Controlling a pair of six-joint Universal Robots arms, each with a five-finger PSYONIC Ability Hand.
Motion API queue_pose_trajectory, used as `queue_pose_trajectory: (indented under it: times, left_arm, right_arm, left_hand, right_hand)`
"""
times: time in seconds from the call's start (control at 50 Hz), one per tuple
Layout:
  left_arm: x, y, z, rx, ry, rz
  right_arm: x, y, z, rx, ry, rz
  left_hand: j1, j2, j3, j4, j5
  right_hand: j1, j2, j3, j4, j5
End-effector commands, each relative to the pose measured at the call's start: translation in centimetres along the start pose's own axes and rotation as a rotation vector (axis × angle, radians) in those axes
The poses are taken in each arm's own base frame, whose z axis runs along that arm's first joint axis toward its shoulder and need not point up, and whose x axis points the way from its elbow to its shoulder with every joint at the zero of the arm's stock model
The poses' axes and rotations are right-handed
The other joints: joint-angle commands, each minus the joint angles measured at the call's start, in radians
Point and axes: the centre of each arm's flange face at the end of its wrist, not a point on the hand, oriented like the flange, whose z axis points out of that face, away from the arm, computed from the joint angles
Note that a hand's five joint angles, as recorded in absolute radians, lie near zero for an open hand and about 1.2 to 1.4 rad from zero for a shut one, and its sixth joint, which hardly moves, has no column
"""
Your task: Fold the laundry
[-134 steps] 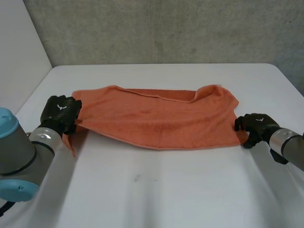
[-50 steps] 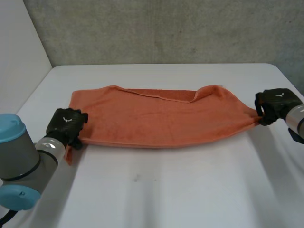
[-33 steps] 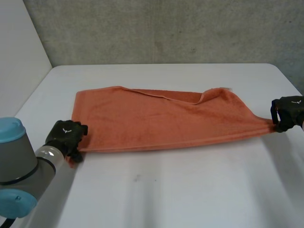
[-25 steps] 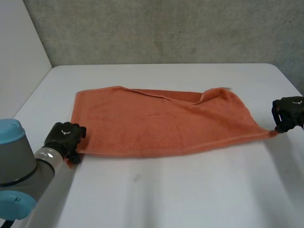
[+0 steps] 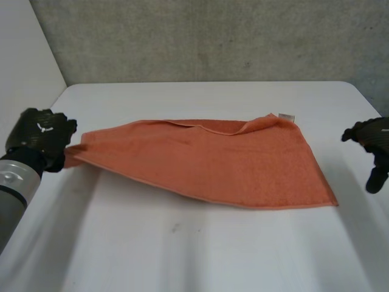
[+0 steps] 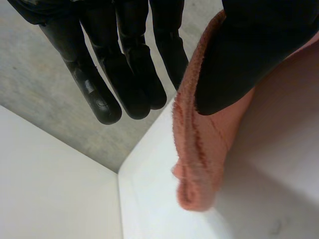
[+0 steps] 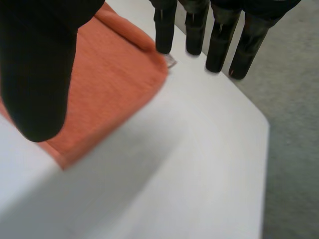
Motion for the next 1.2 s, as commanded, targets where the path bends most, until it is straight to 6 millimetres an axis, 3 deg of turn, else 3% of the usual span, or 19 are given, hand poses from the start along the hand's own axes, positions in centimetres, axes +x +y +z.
queue_pose_trajectory:
  times: [0.02, 0.1, 0.32, 0.52, 1.2]
  left_arm:
    - [1.5, 3.1, 2.5, -0.103, 0.062, -0.022]
    - [1.1, 3.9, 3.5, -0.127, 0.052, -0.028]
    - [0.6, 4.9, 5.4, -0.142, 0.033, -0.045]
    - [1.5, 6.4, 6.1, -0.177, 0.058, -0.056]
    - [1.6, 6.4, 6.2, -0.17, 0.057, -0.054]
  right_arm:
    - [-3.3, 2.6, 1.7, 0.053, -0.156, 0.165]
    - [-5.0, 4.3, 2.7, 0.045, -0.246, 0.223]
    - [-6.8, 7.4, 5.1, 0.023, -0.312, 0.246]
    - [-6.6, 7.8, 6.3, 0.069, -0.278, 0.201]
    - [-5.5, 8.5, 9.3, 0.076, -0.2, 0.143]
  left_hand:
    - [0.251, 0.2, 0.206, 0.205, 0.261]
    - [0.251, 0.2, 0.206, 0.205, 0.261]
    - [0.251, 0.2, 0.206, 0.205, 0.261]
    - [0.251, 0.2, 0.206, 0.205, 0.261]
    - [0.251, 0.2, 0.206, 0.205, 0.261]
  right_hand:
    - [-0.111, -0.169, -0.184, -0.182, -0.163]
    - [-0.064, -0.121, -0.136, -0.134, -0.115]
    - [0.253, 0.196, 0.181, 0.183, 0.202]
    - [0.442, 0.384, 0.369, 0.372, 0.39]
    - [0.565, 0.508, 0.493, 0.495, 0.514]
